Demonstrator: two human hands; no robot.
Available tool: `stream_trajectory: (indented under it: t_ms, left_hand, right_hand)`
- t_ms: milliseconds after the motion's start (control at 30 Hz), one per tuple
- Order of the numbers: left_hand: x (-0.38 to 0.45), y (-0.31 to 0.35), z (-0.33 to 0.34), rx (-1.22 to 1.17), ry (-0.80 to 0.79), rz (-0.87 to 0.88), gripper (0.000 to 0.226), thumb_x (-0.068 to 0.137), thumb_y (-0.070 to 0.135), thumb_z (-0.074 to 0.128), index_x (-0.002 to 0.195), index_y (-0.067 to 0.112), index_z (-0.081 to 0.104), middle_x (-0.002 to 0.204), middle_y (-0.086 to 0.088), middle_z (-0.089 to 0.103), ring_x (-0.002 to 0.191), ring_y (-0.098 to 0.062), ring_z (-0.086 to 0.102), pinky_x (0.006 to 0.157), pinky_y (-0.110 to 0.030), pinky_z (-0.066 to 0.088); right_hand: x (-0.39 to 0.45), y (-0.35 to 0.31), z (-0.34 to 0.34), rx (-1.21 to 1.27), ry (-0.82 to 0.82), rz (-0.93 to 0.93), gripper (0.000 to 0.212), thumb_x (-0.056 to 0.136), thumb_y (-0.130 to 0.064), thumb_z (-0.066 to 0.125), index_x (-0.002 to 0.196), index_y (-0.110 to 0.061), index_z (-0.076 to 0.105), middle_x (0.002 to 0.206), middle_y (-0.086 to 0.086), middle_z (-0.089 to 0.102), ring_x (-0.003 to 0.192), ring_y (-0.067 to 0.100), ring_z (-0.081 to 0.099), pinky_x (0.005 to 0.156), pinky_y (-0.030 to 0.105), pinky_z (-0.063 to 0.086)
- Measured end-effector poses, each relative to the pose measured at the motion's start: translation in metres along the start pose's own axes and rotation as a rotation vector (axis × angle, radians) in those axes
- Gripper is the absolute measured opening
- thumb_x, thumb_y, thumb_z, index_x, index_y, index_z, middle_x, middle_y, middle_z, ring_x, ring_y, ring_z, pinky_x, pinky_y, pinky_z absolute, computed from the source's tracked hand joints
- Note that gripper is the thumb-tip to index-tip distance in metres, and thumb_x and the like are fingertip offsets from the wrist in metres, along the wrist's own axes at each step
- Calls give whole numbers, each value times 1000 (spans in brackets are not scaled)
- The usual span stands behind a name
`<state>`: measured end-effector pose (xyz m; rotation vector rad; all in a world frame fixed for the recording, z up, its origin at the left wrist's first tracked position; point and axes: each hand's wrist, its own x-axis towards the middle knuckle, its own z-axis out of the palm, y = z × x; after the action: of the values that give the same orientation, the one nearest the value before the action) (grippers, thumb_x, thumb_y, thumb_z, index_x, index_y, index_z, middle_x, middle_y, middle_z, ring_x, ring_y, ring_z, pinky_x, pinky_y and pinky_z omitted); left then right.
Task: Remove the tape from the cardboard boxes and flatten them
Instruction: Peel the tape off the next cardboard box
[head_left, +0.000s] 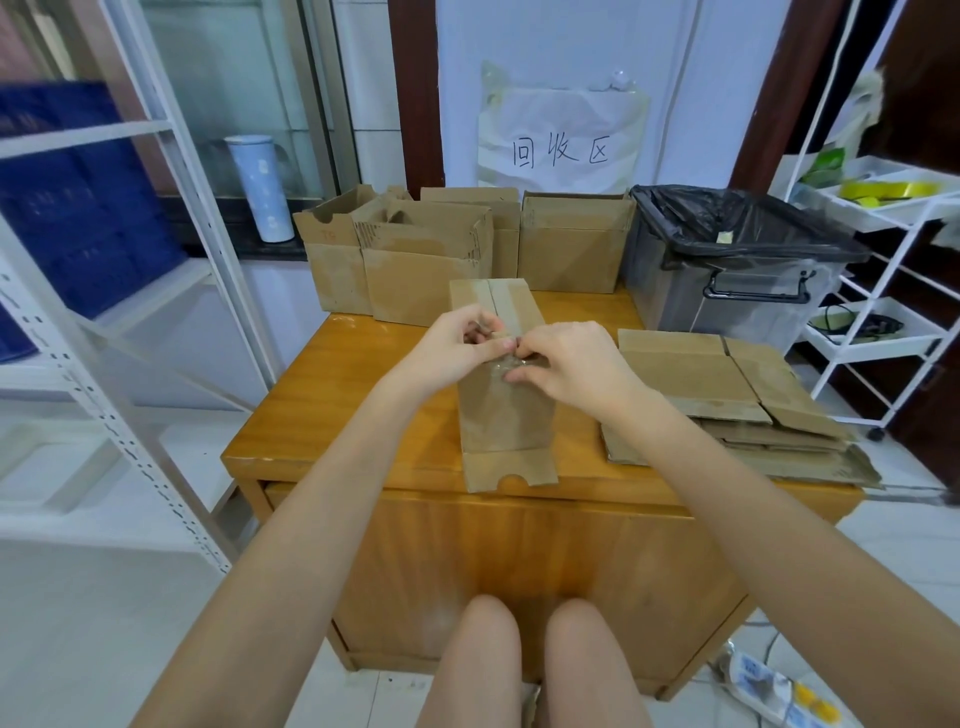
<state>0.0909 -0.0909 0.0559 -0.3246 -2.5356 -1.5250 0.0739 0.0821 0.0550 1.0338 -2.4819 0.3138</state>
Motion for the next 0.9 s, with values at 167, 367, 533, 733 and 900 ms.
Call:
stream_trajectory:
  t_ms: [167, 367, 533, 733, 900]
  left_hand:
    - [1, -1, 2, 7, 5, 16, 9, 89, 12, 66, 95, 10, 60, 84, 3, 56, 76, -9, 49, 70, -12, 43]
    - [1, 2, 0, -27, -5, -9, 20, 90, 17, 65, 104, 3, 61, 89, 0, 58, 78, -9, 51, 73, -15, 46]
    - [-2, 6, 0, -58, -5, -27, 19, 93, 18, 61, 105, 4, 60, 91, -2, 59, 83, -10, 55, 73, -10, 47]
    - [-6, 5, -3, -73, -35, -47, 21, 89, 20, 66, 106, 8, 62, 99, -4, 62, 93, -17, 60, 93, -31, 49]
    - [-7, 10, -5, -145, -1, -136, 21, 98, 28, 48, 104, 25, 68, 99, 7, 65, 95, -5, 59, 76, -4, 41]
  right_hand:
    - [2, 1, -4, -57, -67, -101, 24, 96, -30, 53, 95, -11, 67, 86, 6, 69, 80, 26, 64, 67, 35, 46]
    - [3, 6, -9, -7, -103, -80, 29, 100, -26, 46, 101, -10, 69, 84, 6, 70, 76, 25, 64, 72, 38, 50]
    - [2, 10, -16, 128, -141, 32, 26, 100, -22, 47, 107, -9, 68, 93, 6, 70, 86, 22, 63, 80, 36, 49]
    - [1, 7, -8, 177, -3, 115, 21, 97, -23, 52, 97, -12, 70, 86, 2, 70, 80, 20, 63, 77, 38, 51]
    - [-2, 4, -8, 301, 74, 235, 19, 95, -20, 54, 92, -10, 70, 88, 4, 71, 85, 22, 65, 80, 39, 52]
